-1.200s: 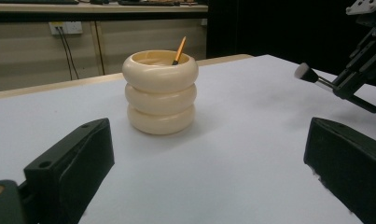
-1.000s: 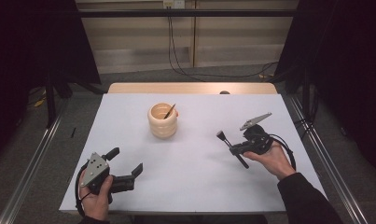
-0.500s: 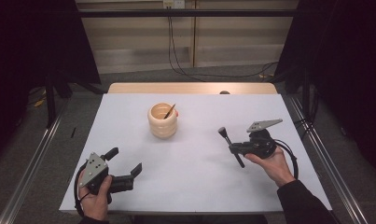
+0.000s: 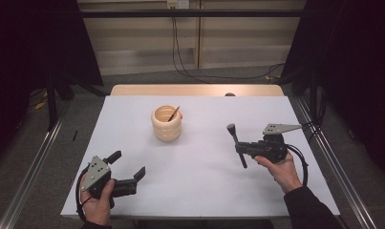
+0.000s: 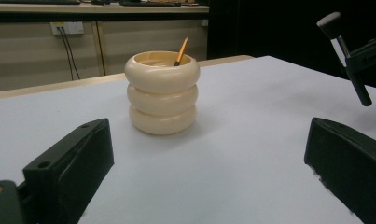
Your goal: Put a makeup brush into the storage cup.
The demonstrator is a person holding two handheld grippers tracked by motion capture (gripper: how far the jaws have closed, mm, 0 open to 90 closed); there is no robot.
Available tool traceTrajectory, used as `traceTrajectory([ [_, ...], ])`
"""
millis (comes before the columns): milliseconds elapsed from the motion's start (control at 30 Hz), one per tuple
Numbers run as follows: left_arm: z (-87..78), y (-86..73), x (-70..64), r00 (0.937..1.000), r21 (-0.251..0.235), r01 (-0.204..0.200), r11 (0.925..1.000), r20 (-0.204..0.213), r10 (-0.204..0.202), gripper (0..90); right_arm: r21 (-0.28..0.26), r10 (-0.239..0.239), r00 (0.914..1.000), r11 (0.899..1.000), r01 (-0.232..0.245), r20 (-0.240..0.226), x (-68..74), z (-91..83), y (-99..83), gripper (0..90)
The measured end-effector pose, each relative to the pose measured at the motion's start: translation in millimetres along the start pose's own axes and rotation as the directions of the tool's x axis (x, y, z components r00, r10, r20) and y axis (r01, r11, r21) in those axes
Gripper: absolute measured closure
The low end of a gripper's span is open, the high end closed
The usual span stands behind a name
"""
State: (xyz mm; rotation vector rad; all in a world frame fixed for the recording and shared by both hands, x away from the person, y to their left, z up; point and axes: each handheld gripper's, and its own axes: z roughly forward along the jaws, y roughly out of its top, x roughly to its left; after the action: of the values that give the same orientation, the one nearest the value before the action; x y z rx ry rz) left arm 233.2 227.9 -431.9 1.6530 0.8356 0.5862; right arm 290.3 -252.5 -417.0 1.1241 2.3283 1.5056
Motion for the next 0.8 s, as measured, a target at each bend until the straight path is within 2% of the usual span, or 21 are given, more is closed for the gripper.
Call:
traceTrajectory([
  [167, 0.4, 0.0, -1.1, 1.0000, 0.003, -0.003, 1.0000, 0.001, 0.003, 1.2, -0.085, -0.019, 0.9995, 0.996, 0.017, -0.024, 1.5, -5.9, 0.9, 79.9],
  [333, -0.2, 0.5, -0.8, 1.0000, 0.002, 0.000, 1.0000, -0.003, 0.000, 1.2, -0.124, -0.017, 0.9996, 0.992, 0.014, -0.021, 3.3, -8.6, 2.3, 79.9],
  [467, -0.2, 0.8, -1.3, 1.0000, -0.005, 0.008, 1.0000, -0.003, -0.008, 1.2, -0.172, -0.029, 0.9992, 0.985, 0.024, -0.026, 3.9, -10.5, 2.4, 79.9],
  [700, -0.7, 1.6, -2.4, 0.9999, -0.010, 0.011, 0.9999, 0.002, -0.011, 1.3, -0.202, -0.044, 0.9986, 0.979, 0.037, -0.030, 5.1, -15.9, 4.4, 79.9],
  [733, -0.8, 1.7, -3.6, 0.9997, -0.016, 0.025, 0.9996, 0.008, -0.025, 1.4, -0.206, -0.042, 0.9986, 0.978, 0.035, -0.031, 5.8, -16.9, 4.8, 79.9],
  [800, -0.7, 2.0, -6.2, 0.9994, -0.017, 0.027, 0.9995, 0.023, -0.027, 1.2, -0.214, -0.050, 0.9980, 0.976, 0.041, -0.038, 6.7, -18.7, 5.8, 79.9],
])
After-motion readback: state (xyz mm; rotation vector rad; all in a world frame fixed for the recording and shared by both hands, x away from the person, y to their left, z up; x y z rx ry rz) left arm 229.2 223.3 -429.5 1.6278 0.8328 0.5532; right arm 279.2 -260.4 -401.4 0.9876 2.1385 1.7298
